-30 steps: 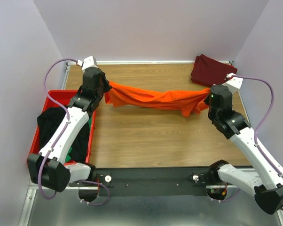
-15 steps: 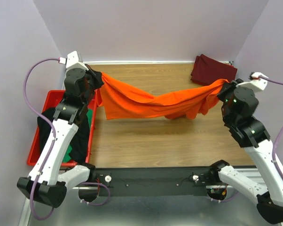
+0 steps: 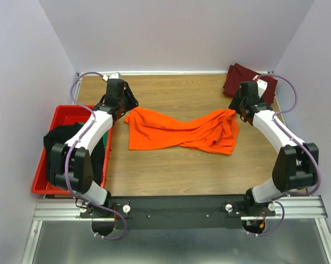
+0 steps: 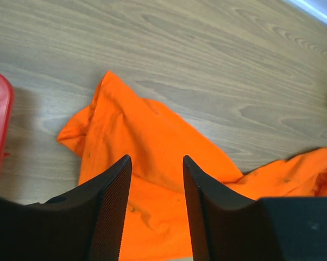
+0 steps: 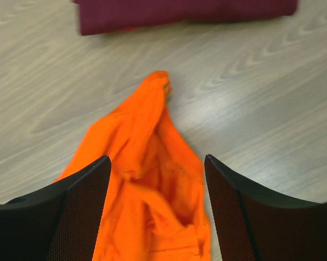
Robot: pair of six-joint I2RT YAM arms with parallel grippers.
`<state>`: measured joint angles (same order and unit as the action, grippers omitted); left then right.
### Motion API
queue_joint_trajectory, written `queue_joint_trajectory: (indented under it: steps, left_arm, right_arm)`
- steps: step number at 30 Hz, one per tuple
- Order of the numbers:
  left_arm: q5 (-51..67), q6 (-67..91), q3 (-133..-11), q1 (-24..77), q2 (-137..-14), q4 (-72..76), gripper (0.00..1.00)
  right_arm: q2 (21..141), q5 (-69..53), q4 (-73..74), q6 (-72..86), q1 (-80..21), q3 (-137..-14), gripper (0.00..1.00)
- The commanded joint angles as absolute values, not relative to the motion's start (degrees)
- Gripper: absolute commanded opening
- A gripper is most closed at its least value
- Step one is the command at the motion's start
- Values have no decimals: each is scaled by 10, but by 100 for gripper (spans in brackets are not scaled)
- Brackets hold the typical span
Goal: Fold and stack the t-shirts
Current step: Flatten the tshirt out
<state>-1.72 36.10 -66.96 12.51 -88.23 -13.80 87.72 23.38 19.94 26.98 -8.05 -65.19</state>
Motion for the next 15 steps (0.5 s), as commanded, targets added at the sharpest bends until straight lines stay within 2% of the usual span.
queue_joint_trajectory:
  steps: [1, 3, 8, 15]
  left_arm:
    - [-38, 357, -654, 123, -830, -114, 52]
    - [-48, 366, -609, 123, -805, -113, 52]
    - [-71, 419, -490, 124, -731, -101, 41]
    - [-116, 498, -373, 176, -676, -105, 41]
  right_arm:
    - [827, 173, 178, 286, -84, -637, 77]
    - [790, 155, 172, 293, -85, -587, 75]
    - [714, 134, 160, 315, -85, -478, 71]
    - [666, 124, 146, 329, -85, -411, 69]
